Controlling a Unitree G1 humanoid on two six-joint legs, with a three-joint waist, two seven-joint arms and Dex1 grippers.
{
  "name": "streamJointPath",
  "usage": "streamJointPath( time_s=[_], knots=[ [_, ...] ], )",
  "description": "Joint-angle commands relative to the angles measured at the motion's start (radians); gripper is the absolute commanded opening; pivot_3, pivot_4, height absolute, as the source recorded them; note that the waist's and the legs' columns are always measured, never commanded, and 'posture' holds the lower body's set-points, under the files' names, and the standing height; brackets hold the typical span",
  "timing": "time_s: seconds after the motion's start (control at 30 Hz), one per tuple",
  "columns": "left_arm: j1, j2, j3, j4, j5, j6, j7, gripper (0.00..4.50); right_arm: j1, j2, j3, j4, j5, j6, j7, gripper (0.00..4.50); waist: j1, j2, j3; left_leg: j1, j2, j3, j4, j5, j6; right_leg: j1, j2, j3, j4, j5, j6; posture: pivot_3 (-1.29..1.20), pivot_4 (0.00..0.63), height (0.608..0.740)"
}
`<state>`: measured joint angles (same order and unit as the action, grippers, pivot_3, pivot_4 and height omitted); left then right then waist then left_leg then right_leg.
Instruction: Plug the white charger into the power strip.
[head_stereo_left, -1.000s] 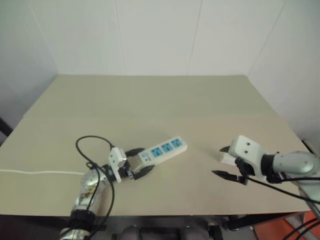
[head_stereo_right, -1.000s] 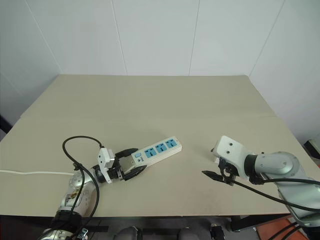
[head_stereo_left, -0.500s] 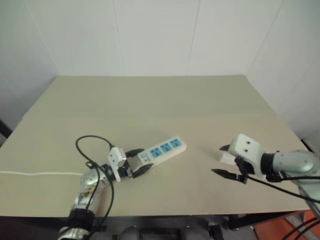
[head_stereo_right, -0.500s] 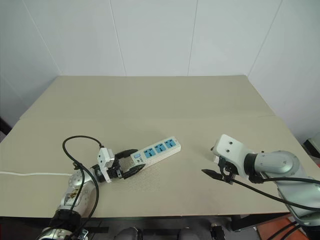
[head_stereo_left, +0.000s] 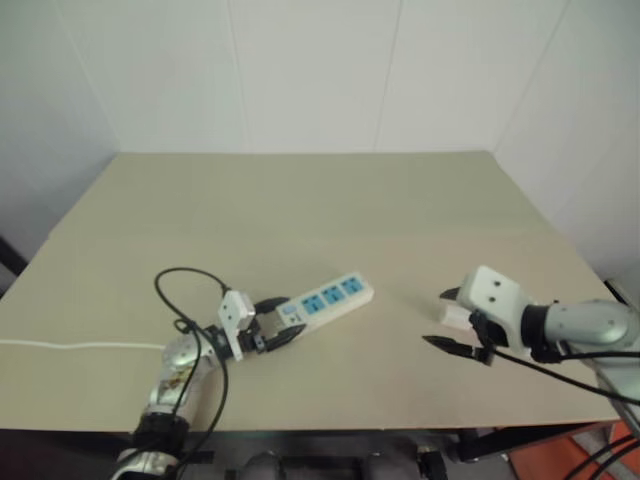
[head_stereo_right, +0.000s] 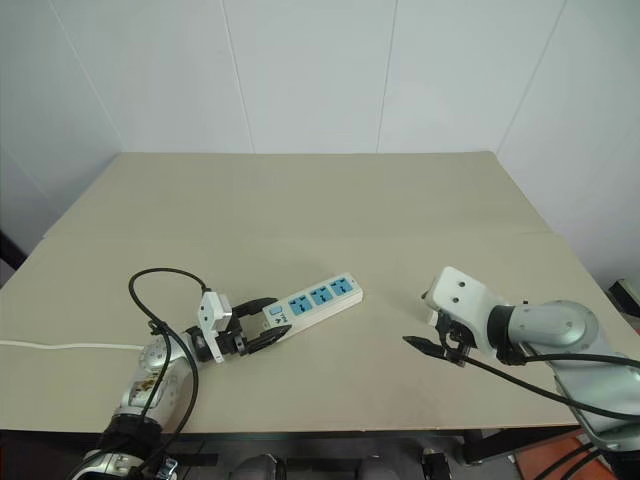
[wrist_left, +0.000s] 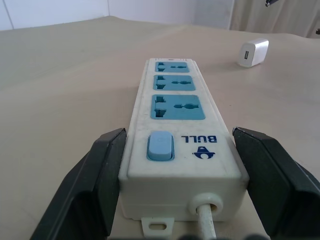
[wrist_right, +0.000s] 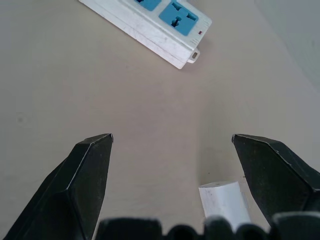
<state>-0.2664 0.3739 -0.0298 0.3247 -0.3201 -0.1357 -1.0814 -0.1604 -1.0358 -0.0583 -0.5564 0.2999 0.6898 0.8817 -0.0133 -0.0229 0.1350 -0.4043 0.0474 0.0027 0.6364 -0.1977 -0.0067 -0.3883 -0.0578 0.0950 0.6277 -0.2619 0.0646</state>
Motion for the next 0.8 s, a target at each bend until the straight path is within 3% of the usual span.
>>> streamJointPath(
  time_s=[0.03,0.2,0.43,0.57,0.8],
  knots=[
    [-0.021,0.024,-0.036,-0.018,-0.014,0.025,-0.092,3.18,-0.107,-0.057,0.037,0.033,-0.011,0.03,0.047,4.5,-0.001,0.0,0.0,0.0,0.0,0.0,0.0,0.0,0.0,0.0,0.0,0.0,0.0,0.0,0.0,0.0,0.15,0.74],
    [-0.062,0.035,-0.047,0.051,-0.016,0.015,-0.179,3.18,-0.322,-0.13,0.249,0.153,-0.129,0.038,0.16,4.5,0.0,0.0,0.0,-0.001,0.0,0.0,-0.001,0.0,0.0,-0.001,0.0,0.0,-0.002,0.001,-0.005,0.0,0.15,0.74],
    [-0.135,0.035,-0.07,0.152,0.0,-0.006,-0.276,3.18,-0.603,-0.117,0.53,0.333,-0.321,0.06,0.351,4.5,0.003,0.0,0.0,-0.004,0.0,0.0,-0.002,0.0,0.0,-0.004,0.0,0.0,-0.002,0.001,-0.008,0.0,0.15,0.74],
    [-0.157,0.027,-0.078,0.185,0.015,-0.026,-0.288,3.18,-0.66,-0.09,0.623,0.415,-0.417,0.047,0.414,4.5,0.004,0.0,0.0,-0.006,0.0,0.0,-0.003,0.0,0.0,-0.006,0.0,-0.001,-0.002,0.001,-0.008,0.0,0.15,0.74],
    [-0.152,0.014,-0.081,0.189,0.014,-0.037,-0.291,3.18,-0.676,-0.025,0.673,0.483,-0.513,0.058,0.449,4.5,0.004,0.0,0.0,-0.006,0.0,0.0,-0.002,0.0,0.0,-0.007,0.0,-0.001,0.0,0.001,-0.008,0.0,0.15,0.74]
  ],
)
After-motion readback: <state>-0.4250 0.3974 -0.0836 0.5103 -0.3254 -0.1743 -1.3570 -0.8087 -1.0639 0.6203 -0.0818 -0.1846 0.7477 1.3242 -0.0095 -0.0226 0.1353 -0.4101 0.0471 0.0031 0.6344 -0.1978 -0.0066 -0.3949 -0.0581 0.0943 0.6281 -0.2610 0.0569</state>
